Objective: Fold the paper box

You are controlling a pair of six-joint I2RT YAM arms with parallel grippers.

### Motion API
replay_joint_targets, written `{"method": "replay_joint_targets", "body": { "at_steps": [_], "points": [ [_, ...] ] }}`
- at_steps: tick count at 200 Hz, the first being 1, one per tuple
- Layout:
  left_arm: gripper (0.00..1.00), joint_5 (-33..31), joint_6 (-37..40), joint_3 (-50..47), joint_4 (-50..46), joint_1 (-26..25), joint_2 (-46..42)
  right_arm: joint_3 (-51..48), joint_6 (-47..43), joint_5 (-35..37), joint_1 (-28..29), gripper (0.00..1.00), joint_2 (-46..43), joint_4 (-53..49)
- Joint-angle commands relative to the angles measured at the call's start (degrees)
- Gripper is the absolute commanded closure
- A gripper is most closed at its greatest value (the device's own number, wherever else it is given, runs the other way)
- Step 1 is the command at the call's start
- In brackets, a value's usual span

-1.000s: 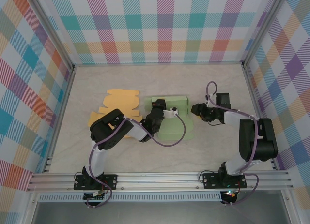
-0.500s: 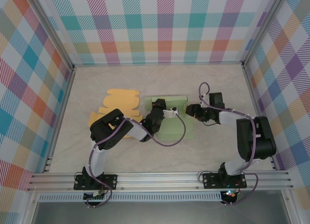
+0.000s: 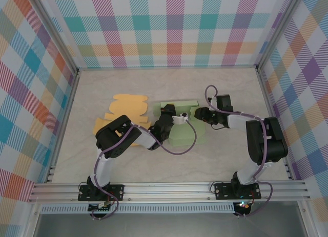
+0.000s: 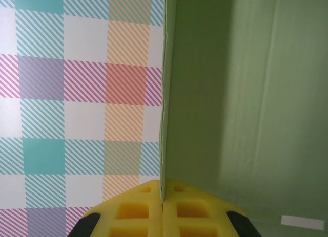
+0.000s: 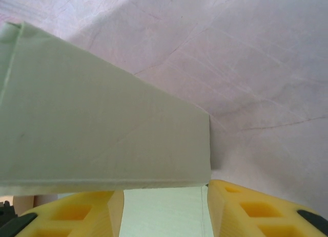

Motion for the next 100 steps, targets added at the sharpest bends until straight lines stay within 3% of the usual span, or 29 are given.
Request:
{"method": "replay_joint_targets", "body": {
  "at_steps": [1, 100],
  "points": [
    [1.00, 2.2, -2.5, 0.4, -1.5, -0.4, 0.4, 2.5, -1.6, 3.2, 0.5, 0.53, 1.2, 4.2],
    [1.00, 3.7, -4.7, 1.1, -3.8, -0.7, 0.3, 4.2, -3.0, 8.4, 2.0, 0.56, 4.1, 10.3]
  ]
}}
